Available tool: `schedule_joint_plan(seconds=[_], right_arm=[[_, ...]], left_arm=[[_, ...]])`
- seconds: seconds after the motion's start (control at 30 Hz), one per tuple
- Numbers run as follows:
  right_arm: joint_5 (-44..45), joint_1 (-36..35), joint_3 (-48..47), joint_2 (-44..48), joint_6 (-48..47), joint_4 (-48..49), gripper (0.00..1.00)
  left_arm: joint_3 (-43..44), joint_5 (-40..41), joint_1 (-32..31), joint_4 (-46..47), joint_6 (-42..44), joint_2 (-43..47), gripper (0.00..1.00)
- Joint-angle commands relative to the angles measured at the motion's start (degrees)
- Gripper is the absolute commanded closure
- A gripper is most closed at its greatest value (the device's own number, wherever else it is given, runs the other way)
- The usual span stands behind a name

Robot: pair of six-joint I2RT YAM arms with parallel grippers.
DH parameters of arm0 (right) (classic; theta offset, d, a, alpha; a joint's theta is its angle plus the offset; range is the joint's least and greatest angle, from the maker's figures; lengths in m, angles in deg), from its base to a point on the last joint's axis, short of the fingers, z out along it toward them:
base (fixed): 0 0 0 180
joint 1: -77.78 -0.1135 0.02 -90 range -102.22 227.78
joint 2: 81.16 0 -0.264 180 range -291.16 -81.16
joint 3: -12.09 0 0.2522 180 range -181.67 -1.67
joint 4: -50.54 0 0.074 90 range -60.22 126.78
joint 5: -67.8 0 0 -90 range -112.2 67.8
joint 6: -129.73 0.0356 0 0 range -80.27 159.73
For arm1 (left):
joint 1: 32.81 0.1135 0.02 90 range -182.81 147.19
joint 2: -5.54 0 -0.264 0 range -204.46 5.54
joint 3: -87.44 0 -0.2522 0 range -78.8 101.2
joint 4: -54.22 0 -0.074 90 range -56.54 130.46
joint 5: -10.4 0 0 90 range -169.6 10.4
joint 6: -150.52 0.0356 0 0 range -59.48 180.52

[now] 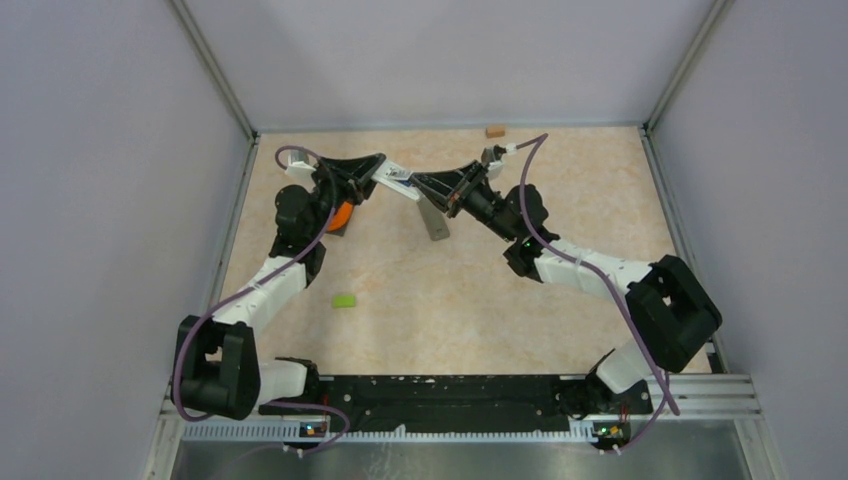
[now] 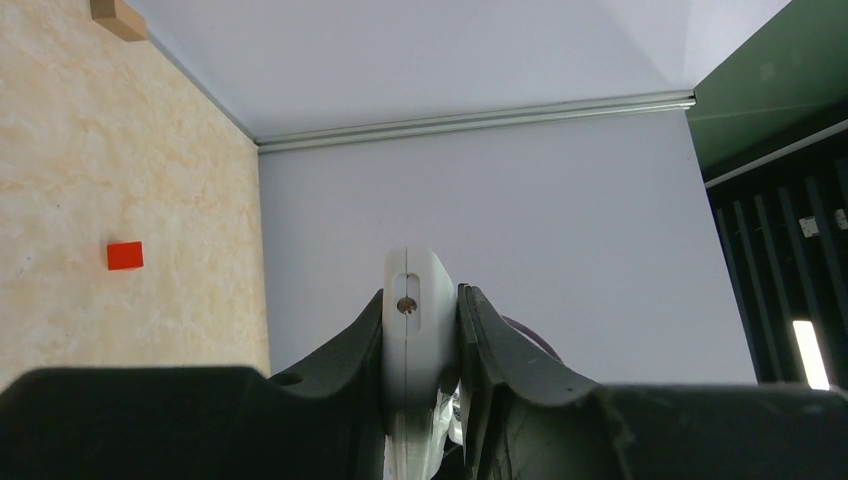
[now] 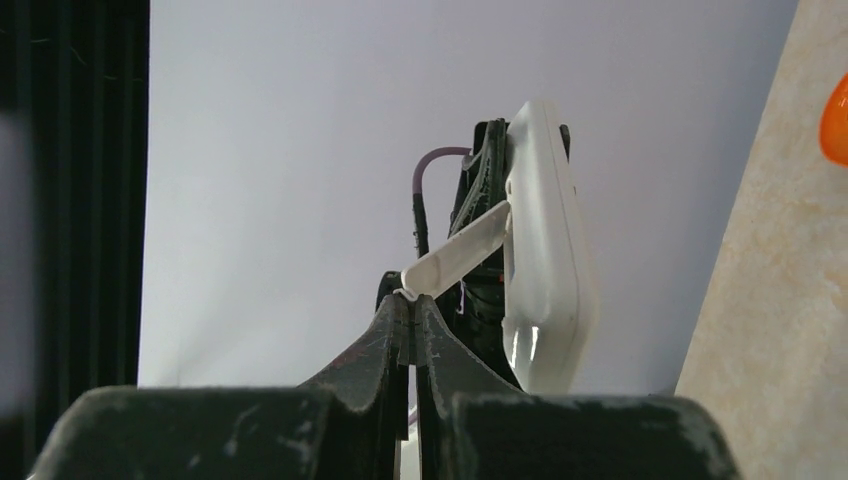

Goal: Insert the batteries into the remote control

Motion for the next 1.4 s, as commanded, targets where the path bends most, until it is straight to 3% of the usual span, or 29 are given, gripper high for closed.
schedule_joint_plan(seconds=[0.0,1.0,1.13,1.37], right_arm=[[-0.6,0.4,2.2,1.8,0.0,2.8,0.99],[1.3,0.1,3.0,2.8,-3.9,-0.1,0.99],[1.1,0.1,3.0,4.6,-6.2,-2.2,0.90],[0.6,0.2,3.0,11.6,-16.2,-9.4,0.59]], left_arm=[[1.2,0.5,0.2,4.8,-2.7,2.6,1.00],[0.1,0.7,0.6,3.1,-4.3,3.2,1.00],[-0.2,1.0,0.6,2.2,-3.4,3.1,1.00],[-0.1,0.6,0.7,-0.9,1.2,2.6,1.00]])
